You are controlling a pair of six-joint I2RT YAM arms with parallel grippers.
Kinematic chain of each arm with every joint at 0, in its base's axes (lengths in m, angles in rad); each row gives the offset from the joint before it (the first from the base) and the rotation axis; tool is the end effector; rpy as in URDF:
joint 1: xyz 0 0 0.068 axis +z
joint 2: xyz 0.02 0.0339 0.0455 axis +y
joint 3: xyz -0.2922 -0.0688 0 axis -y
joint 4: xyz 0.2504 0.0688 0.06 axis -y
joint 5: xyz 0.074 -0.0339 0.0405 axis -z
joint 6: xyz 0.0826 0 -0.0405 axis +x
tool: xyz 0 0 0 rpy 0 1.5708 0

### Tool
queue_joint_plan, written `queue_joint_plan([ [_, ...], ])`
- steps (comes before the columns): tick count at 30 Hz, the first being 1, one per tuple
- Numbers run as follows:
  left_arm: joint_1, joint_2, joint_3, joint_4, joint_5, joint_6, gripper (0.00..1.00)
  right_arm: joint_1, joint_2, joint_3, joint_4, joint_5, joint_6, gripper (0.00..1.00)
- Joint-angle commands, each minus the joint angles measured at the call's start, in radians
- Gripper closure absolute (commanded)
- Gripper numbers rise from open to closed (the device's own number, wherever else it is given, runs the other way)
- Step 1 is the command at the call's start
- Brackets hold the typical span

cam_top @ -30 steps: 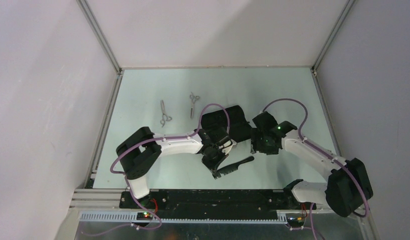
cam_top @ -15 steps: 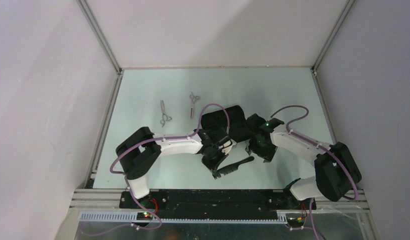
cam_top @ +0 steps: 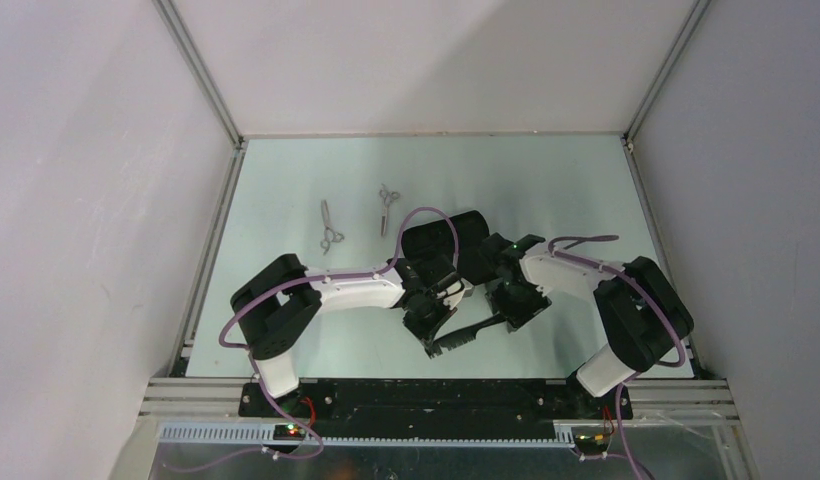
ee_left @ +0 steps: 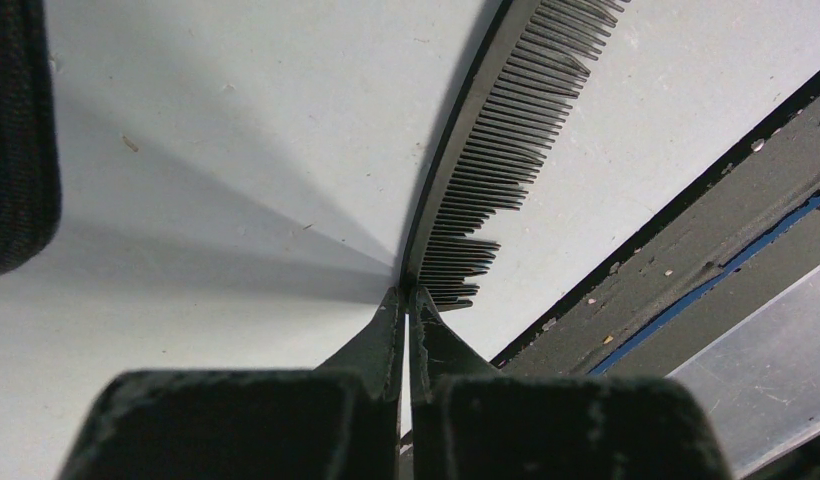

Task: Sort the hair-cutting tools
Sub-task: Pick up the comb at the center of the board.

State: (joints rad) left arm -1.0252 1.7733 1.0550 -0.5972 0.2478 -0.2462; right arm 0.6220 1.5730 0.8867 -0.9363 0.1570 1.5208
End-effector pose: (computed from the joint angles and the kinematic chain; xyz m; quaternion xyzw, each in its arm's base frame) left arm 0.1621 -0.3060 0.1310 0.3883 0.9046 -0.1736 0.0289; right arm 0.2061 0.1319 0.1381 0.4311 0.8985 -0.0602 0.0565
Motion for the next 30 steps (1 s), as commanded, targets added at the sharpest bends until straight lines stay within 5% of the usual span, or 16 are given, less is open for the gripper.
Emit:
queue_joint_plan([
  [1,-0.001,0.052,-0.052,0.037,-0.098,0.015,1.00,0.020,0.028,0.028,0.003,0.004,0.156,0.42],
  [8,-0.001,0.048,-0.055,0.038,-0.097,0.015,1.00,0.031,0.059,-0.014,0.065,-0.014,0.239,0.49],
  [20,-0.001,0.012,-0.068,0.043,-0.118,0.010,0.99,0.039,0.035,-0.015,0.026,-0.022,0.260,0.91],
  [23,-0.001,-0.037,-0.078,0.049,-0.142,0.002,0.86,0.038,-0.005,-0.016,0.048,-0.022,0.226,1.00],
  [30,0.001,-0.222,-0.084,0.061,-0.215,-0.036,0.43,0.039,-0.074,-0.015,0.080,-0.030,0.180,1.00],
])
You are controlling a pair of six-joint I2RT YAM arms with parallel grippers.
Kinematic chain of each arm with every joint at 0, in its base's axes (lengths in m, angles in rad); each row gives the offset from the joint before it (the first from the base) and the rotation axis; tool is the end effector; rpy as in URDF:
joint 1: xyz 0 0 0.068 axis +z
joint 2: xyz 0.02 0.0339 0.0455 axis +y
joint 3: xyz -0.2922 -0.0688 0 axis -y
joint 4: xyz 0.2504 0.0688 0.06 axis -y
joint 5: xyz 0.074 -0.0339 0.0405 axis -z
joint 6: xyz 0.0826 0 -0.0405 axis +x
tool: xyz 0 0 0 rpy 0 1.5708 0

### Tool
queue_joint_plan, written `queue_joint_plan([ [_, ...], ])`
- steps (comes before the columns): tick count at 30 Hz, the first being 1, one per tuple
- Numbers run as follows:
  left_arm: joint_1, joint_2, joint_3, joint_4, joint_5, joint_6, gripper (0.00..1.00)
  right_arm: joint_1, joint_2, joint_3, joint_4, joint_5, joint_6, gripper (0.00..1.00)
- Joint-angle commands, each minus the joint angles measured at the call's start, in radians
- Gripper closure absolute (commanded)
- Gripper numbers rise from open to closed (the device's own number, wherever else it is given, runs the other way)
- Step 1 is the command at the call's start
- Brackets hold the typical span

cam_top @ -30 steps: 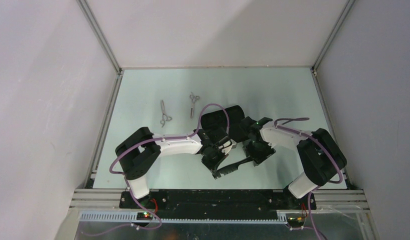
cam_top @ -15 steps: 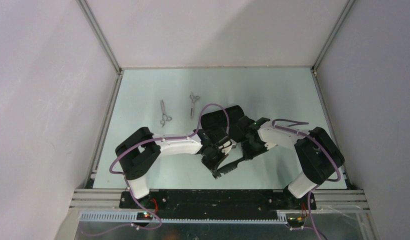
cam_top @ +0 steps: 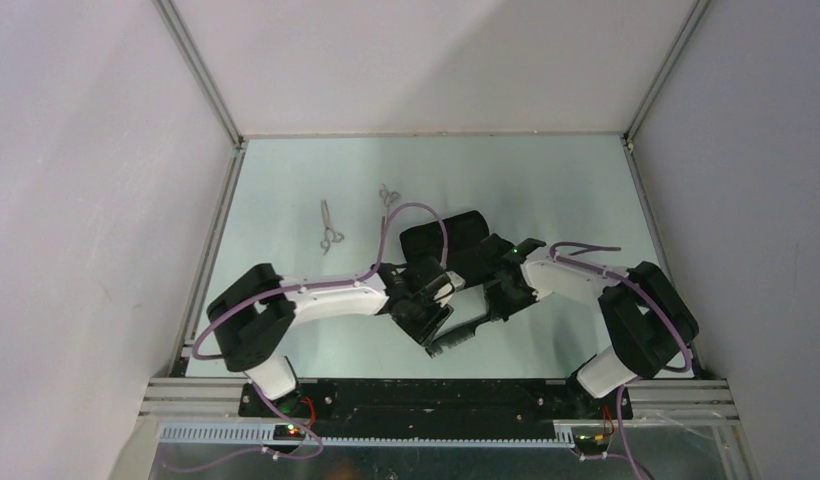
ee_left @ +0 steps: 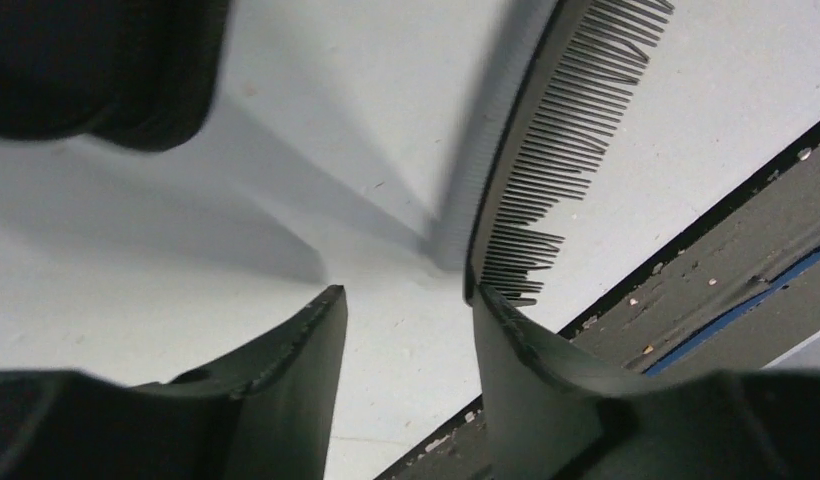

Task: Sort the hair-cutting tools
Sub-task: Pick up the comb at the center of the board, then place the comb in the hairdressing tool bag.

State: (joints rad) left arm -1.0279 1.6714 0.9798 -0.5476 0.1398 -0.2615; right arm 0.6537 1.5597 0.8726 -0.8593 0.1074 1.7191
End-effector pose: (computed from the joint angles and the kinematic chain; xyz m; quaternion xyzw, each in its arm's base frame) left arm 0.1612 -0.2895 0.1434 0.3786 0.9082 -0.1540 0.0902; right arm 0.2056 0.1463 0.1372 0.5077 0.8598 -0.0088 0.0543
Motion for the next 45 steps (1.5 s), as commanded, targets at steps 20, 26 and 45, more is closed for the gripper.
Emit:
queue_joint_plan([
  [20,0.171,-0.613,-0.412,0.520,-0.075,-0.504,0.21,-0.014,-0.245,-0.002,0.064,0.005,-0.023,1.00],
  [26,0.174,-0.664,-0.518,0.703,-0.055,-0.653,0.22,-0.045,-0.321,-0.001,0.077,0.006,-0.006,1.00],
  [45,0.169,-0.597,-0.603,1.031,0.022,-0.845,0.53,-0.086,-0.419,-0.001,0.130,-0.030,0.028,1.00],
])
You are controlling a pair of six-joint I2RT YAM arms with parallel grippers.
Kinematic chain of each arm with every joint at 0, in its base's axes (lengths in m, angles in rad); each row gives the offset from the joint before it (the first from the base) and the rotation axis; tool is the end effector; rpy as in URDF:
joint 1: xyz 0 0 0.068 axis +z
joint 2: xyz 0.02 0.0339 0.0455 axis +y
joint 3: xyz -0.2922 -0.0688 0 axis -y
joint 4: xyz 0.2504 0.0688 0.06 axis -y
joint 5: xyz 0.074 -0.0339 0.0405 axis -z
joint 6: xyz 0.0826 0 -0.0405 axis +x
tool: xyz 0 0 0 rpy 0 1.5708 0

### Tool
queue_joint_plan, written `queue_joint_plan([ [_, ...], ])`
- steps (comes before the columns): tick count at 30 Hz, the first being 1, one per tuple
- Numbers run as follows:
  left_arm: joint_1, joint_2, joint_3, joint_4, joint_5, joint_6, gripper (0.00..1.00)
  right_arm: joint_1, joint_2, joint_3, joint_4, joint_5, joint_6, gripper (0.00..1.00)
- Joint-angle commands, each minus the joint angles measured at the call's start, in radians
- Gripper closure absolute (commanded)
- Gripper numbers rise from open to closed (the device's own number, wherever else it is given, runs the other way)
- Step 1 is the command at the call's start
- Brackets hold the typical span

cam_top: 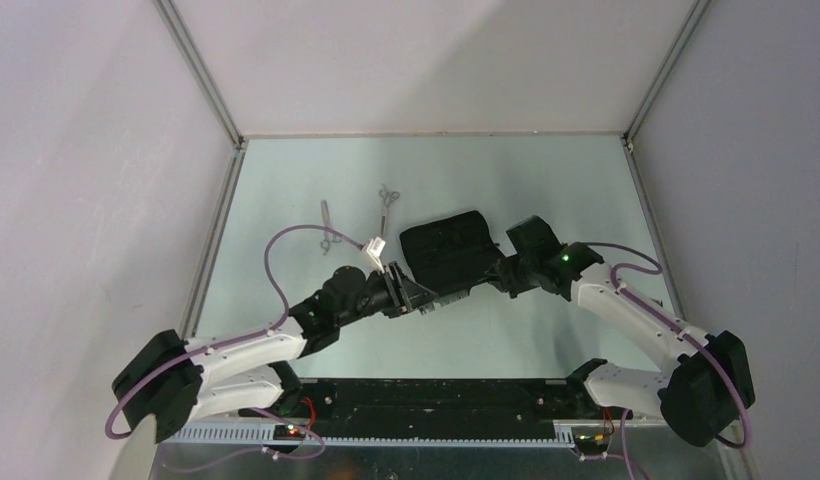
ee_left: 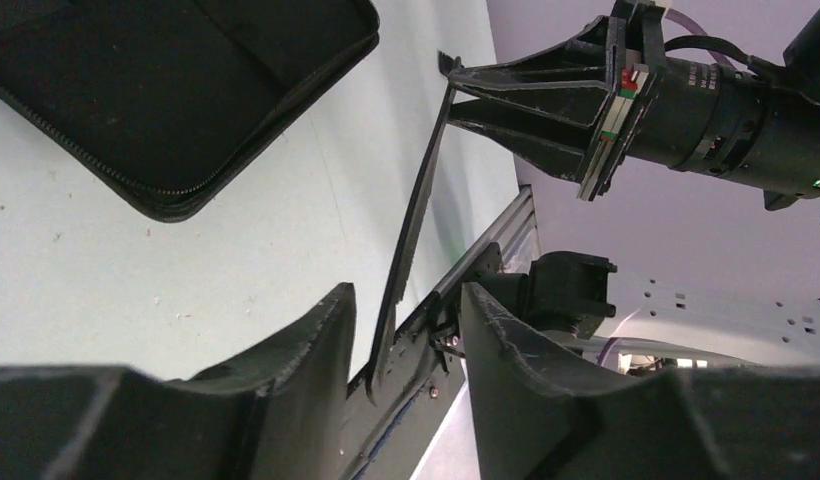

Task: Sort the hair-cutting tools
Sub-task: Place the comb in the hairdressing tool bag.

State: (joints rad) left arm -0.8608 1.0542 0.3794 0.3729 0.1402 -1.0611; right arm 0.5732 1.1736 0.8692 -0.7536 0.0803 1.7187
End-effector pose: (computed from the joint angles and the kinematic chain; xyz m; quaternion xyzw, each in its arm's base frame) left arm 0.1590 -0.2027 0.2117 -0.0390 0.8035 -0.5170 0.2924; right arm 0.2057 0.1249 0.2289 0.5324 0.8068 0.2149 0.1398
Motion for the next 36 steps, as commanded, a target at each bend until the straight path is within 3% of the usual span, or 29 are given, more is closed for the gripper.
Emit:
queue_joint_plan([
  [1,0.001,0.021,0.000,0.113,0.022,-0.046,0.61,-0.007,-0.034,0.002,0.024,-0.003,0.029,1.00],
  [5,0.000,0.009,0.001,0.096,0.001,-0.041,0.92,-0.014,-0.040,0.002,0.027,-0.004,0.029,1.00],
  [7,0.001,-0.005,0.002,0.078,-0.013,-0.037,0.99,-0.015,-0.040,0.002,0.033,-0.002,0.027,1.00],
  [11,0.002,-0.037,0.007,0.032,-0.049,-0.013,1.00,-0.017,-0.033,0.002,0.063,-0.011,-0.017,1.00],
  [15,0.022,-0.083,0.022,-0.045,-0.078,0.039,1.00,-0.022,-0.011,0.002,0.206,-0.035,-0.203,0.65],
  [17,0.051,-0.105,0.024,-0.087,-0.079,0.074,1.00,-0.031,0.003,0.001,0.273,-0.061,-0.330,0.55],
  [19,0.094,-0.129,0.016,-0.118,-0.063,0.089,1.00,-0.043,0.019,0.002,0.340,-0.118,-0.450,0.51],
  [24,0.229,-0.183,-0.020,-0.156,0.022,0.109,1.00,-0.118,0.078,0.002,0.466,-0.313,-0.649,0.50],
  [28,0.303,-0.185,-0.040,-0.142,0.089,0.119,1.00,-0.158,0.133,0.002,0.558,-0.373,-0.783,0.50],
  [36,0.343,-0.112,-0.049,-0.092,0.157,0.111,1.00,-0.179,0.347,0.001,0.645,-0.483,-0.841,0.51],
])
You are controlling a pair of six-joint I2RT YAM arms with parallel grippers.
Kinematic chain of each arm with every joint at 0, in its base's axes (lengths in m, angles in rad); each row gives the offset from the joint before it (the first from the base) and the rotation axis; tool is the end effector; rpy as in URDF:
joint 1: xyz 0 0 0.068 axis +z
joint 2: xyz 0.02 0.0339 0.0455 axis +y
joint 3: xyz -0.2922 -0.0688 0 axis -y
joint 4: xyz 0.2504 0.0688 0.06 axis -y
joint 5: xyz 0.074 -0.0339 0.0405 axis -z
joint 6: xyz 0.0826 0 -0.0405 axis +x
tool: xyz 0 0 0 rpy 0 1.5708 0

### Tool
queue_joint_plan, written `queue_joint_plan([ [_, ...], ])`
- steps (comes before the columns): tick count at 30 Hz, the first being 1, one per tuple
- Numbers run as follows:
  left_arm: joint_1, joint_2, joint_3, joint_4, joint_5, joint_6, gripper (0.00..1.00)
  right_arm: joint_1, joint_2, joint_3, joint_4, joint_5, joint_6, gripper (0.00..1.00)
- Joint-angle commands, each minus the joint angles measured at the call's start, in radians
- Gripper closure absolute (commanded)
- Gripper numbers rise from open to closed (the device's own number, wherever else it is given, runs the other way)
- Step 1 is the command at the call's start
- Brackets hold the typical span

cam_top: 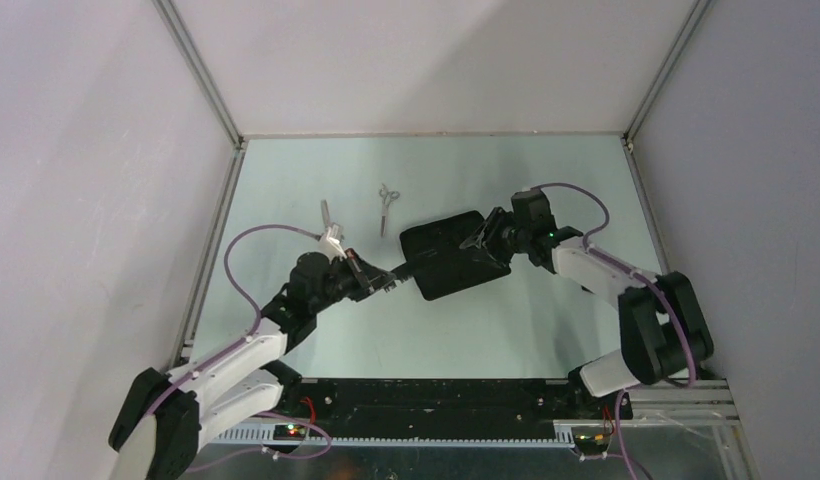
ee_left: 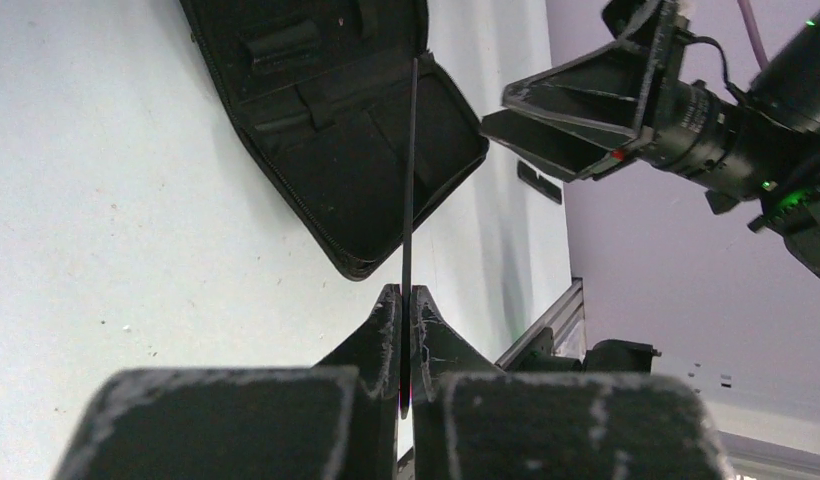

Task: Sort the hair-cutting tools
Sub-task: Place the comb in the hairdressing tool bag.

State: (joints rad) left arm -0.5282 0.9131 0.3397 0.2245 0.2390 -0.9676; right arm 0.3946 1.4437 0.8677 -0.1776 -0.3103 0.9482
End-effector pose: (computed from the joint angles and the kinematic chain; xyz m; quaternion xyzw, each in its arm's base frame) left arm 0.1881 -0.1324 0.2066 -0.1105 0.8086 -0.4589 0.3511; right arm 0.3014 0.1528 0.2128 0.1887 0.8889 0.3552 0.2191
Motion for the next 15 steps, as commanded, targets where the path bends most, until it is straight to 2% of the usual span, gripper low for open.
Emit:
queue_joint_plan([
  [1,0.011,0.036,-0.015,0.063,0.067,0.015,1.00,0.003,0.093,-0.001,0.077,-0.101,-0.072,0.51],
  [7,0.013,0.077,-0.053,0.123,0.076,-0.029,1.00,0.003,0.151,-0.165,0.282,-0.127,0.006,0.52],
  [15,0.012,0.101,-0.063,0.136,0.075,-0.042,1.00,-0.011,0.240,-0.276,0.409,-0.142,0.117,0.55],
])
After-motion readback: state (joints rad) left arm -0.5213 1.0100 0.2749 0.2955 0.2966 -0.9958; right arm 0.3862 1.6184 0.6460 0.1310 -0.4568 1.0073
